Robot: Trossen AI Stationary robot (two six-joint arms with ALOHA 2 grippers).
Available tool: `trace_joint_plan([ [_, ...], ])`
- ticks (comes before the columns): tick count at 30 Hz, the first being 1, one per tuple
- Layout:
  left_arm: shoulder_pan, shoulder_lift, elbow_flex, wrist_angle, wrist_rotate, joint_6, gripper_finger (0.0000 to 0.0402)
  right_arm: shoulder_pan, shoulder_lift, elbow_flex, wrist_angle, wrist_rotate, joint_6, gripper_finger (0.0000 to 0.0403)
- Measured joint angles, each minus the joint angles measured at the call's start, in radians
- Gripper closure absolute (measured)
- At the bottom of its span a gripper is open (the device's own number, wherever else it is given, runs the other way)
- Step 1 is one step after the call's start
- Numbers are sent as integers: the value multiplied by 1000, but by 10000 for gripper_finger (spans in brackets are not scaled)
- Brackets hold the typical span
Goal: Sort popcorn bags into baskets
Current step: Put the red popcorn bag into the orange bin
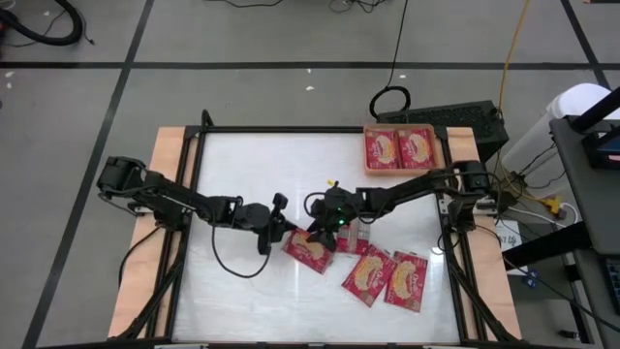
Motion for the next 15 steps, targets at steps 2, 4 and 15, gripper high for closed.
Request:
trace_joint_plan([
  [2,0,0,1,19,-4,16,397,-3,0,0,-1,-5,-6,260],
  [4,1,0,1,26,-12,29,397,-3,0,0,-15,-1,-14,291],
  [15,8,0,0,129,-282,-178,332,-59,-37,-1,-66,-1,-125,381],
])
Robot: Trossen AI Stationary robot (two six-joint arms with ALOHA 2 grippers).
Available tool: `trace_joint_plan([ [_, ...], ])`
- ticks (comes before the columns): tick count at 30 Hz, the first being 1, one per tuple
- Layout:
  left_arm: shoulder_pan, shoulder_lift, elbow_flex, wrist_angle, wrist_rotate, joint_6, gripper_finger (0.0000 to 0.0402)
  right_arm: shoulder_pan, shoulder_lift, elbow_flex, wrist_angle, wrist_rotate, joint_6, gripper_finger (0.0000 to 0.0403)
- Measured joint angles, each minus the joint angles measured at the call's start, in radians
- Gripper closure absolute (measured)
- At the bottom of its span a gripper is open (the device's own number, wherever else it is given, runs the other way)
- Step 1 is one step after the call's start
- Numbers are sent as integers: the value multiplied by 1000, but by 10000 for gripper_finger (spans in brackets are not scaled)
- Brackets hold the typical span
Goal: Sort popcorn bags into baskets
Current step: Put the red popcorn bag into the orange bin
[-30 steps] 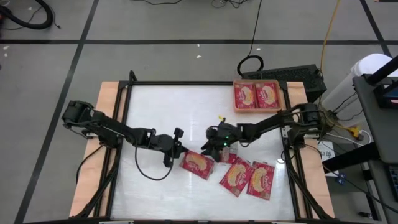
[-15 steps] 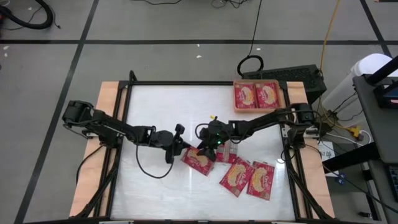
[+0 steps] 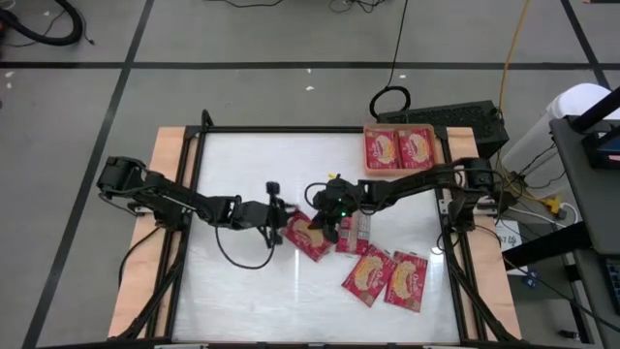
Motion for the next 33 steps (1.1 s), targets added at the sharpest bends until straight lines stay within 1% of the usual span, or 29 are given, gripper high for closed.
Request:
trace_joint_plan([
  [1,-1,0,0,0,-72,-40,320,-10,-13,0,-23,-2,-15,381],
  [2,2,-1,0,2,-121,-96,309,-20,-29,-1,-37,-3,-32,383],
  [3,7,-3,0,7,-145,-156,298,-29,-49,-1,-60,-3,-52,387],
  [6,27,-14,0,38,-145,-312,276,-55,-109,-2,-123,-2,-116,397],
  [9,39,-14,0,62,-141,-405,269,-77,-179,-20,-160,37,-157,395],
  [18,75,-14,-1,107,-132,-523,288,-121,-459,-174,-164,219,-223,397],
  [21,86,-13,-1,125,-64,-541,292,-121,-548,-232,-136,302,-249,396],
  [24,99,-13,-1,183,73,-545,293,-122,-614,-299,-25,353,-264,397],
  [26,109,-13,-1,237,128,-552,293,-122,-641,-350,121,361,-270,397],
  [29,122,-13,-1,298,175,-556,290,-120,-651,-431,381,360,-275,397],
  [30,126,-13,-1,321,177,-550,286,-120,-648,-457,463,358,-270,397],
  [33,145,-12,-1,397,181,-515,260,-120,-624,-506,644,333,-245,397],
])
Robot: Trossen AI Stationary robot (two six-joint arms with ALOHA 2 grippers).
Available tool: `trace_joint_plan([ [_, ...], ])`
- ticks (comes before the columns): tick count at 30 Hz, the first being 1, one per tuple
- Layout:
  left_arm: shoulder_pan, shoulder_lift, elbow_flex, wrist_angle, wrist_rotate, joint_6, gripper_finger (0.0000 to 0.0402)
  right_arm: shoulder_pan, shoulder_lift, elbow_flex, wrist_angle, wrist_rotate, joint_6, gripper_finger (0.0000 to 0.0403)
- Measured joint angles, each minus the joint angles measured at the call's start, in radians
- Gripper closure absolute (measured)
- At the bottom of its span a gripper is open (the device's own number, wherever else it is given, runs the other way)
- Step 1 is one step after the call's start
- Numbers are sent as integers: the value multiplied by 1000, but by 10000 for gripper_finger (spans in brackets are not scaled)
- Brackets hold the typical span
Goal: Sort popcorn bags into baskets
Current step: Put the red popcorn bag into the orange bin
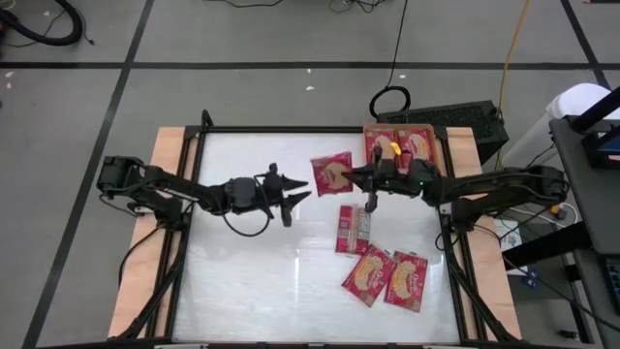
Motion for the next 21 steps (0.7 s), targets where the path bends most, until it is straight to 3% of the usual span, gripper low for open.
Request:
trace_joint_plan([
  [8,46,0,0,175,115,42,154,0,75,-11,138,-8,15,396],
  [12,72,0,8,182,125,31,129,0,136,-8,236,-23,31,396],
  [16,94,0,13,182,182,24,151,1,198,-2,306,-26,45,396],
  [21,119,0,13,180,212,5,240,0,247,-1,375,-45,37,396],
])
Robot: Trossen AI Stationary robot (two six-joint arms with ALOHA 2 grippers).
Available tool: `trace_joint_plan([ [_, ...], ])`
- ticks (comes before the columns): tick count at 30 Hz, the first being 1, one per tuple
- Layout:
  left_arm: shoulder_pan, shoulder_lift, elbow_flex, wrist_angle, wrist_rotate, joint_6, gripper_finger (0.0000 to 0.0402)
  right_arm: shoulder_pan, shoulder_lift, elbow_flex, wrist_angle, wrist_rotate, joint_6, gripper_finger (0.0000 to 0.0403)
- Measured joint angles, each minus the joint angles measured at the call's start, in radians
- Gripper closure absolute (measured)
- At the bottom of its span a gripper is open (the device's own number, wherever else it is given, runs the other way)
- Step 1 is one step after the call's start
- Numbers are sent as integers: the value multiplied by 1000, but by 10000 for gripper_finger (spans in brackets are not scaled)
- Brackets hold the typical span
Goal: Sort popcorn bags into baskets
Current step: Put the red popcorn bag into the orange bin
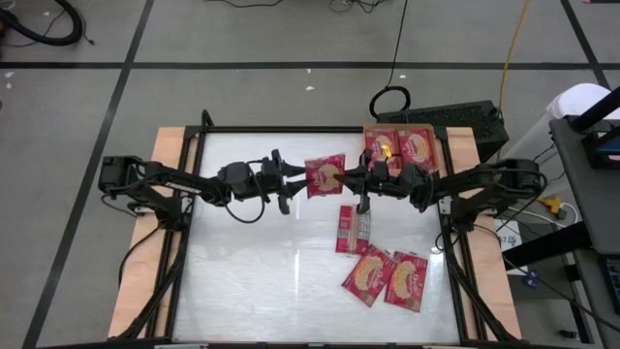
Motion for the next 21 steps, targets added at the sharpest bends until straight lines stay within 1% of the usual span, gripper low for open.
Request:
trace_joint_plan([
  [5,14,0,0,-1,24,4,355,0,25,11,12,-17,-2,395],
  [6,17,0,0,-2,24,5,375,0,27,13,11,-24,-2,394],
  [7,21,0,0,-3,24,6,384,0,27,13,6,-25,-2,390],
  [9,27,0,0,-8,25,6,383,0,8,14,-48,-29,1,379],
  [13,40,1,0,-3,35,5,368,-10,-68,14,-221,-32,11,344],
  [17,58,1,0,-3,69,4,380,-27,-139,14,-374,-37,73,315],
  [19,64,1,0,-2,74,4,388,-35,-156,14,-408,-42,96,305],
  [21,65,1,0,-2,76,0,388,-42,-156,14,-407,-61,104,300],
])
